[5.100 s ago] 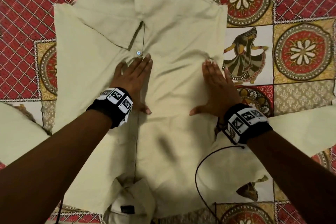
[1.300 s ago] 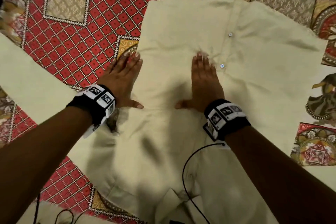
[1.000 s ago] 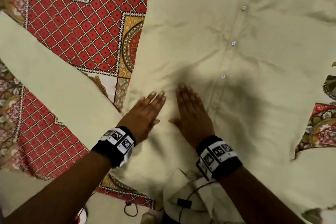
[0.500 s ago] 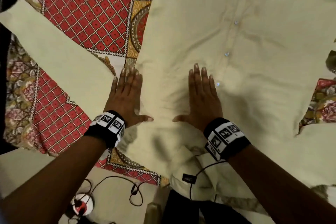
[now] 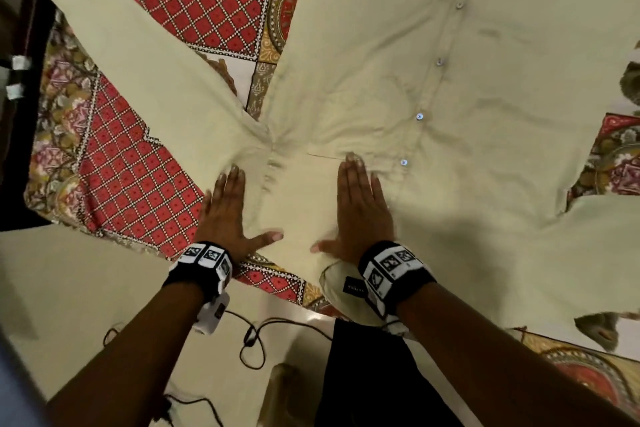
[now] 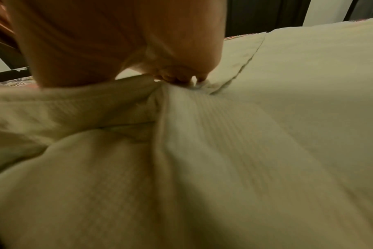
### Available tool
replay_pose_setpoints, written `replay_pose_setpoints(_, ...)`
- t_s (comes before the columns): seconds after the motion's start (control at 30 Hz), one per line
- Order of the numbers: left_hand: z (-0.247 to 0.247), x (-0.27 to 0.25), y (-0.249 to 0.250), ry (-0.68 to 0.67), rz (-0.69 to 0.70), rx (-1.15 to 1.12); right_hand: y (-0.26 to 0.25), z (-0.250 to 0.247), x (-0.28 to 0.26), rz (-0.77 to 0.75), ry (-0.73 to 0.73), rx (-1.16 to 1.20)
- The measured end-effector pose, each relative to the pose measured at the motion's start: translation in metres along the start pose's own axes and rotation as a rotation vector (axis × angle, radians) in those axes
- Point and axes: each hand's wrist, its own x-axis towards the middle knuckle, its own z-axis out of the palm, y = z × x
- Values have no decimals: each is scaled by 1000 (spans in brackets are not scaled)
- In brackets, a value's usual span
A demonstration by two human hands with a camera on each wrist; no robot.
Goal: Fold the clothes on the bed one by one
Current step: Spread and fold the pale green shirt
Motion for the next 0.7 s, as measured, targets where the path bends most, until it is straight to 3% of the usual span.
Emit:
replay_pose_setpoints(0.13,7,-16,-4,32,-85,-78,-2,3,5,44,-28,-60)
replay_pose_setpoints(0.27,8,-18,-5,35,-88,-63,-1,-2,-4,-13,-89,-20)
replay_pose_setpoints(0.37,2,-23,-9,20,-119,-80,2,-14,-25,-68,-109,157)
replay_pose_setpoints(0.43,-6,-28,-2,36,-128,-232,10,-20,-50,-31,-35,348)
replay_pose_setpoints(0.53,-16,-38,8,244,-207,-545,26,-15,-84,185,141,646)
replay_pose_setpoints(0.6,-27,-45,24,350,-304,-675,40,-10,-103,431,134,861)
replay_pose_setpoints(0.7,-41,-56,68,348,-296,-684,70,-4,-128,708,249,989)
